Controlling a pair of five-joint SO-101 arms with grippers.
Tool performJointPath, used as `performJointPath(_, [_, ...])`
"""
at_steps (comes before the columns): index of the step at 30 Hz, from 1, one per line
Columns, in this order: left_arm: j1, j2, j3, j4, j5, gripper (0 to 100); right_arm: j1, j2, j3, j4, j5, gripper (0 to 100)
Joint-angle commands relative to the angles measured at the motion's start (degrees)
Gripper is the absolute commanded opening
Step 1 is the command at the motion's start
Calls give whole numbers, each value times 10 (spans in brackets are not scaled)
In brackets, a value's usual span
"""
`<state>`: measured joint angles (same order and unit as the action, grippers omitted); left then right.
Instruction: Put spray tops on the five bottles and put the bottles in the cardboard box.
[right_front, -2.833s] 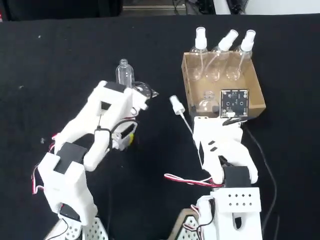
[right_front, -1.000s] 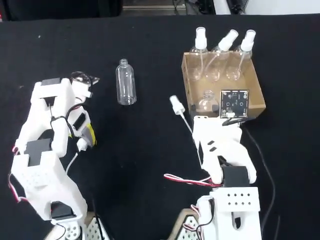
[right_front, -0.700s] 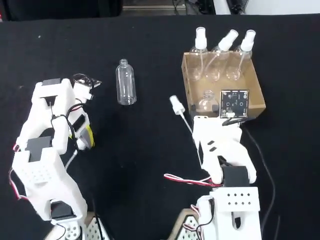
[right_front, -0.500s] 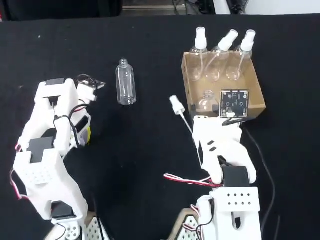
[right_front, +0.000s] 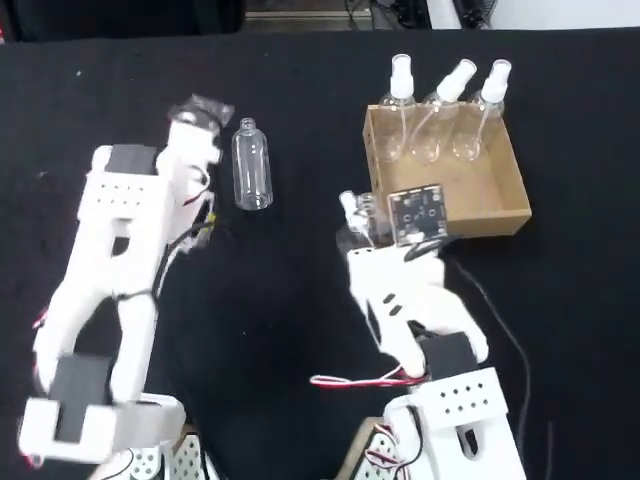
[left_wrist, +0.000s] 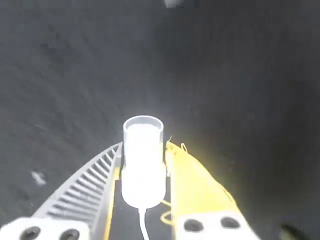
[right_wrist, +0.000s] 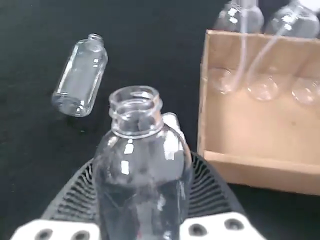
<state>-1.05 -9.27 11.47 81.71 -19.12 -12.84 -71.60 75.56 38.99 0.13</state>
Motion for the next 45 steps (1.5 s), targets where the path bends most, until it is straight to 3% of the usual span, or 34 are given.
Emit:
performJointPath(1, [38,-126,-16,-55,67,30,-27,-15,-2,-13,-4,10])
performJointPath(12, [136,-222,-142,-248,158,30,-55,-203,120,-70,-4,10])
performJointPath(18, [196,-226,-220,-261,234,30,-55,-344,189,-67,0,10])
performJointPath(22, [199,-236,-232,-260,247,30,-64,-371,204,-67,0,10])
performJointPath(28, [204,-313,-167,-259,248,30,-128,-362,187,-25,1,10])
performJointPath(32, [204,-374,-73,-349,249,30,-140,-362,183,-19,1,10])
performJointPath(38, [236,-437,124,-549,245,30,-140,-363,178,-19,1,11])
performJointPath(45, [267,-470,167,-575,244,29,-140,-363,167,-23,-3,11])
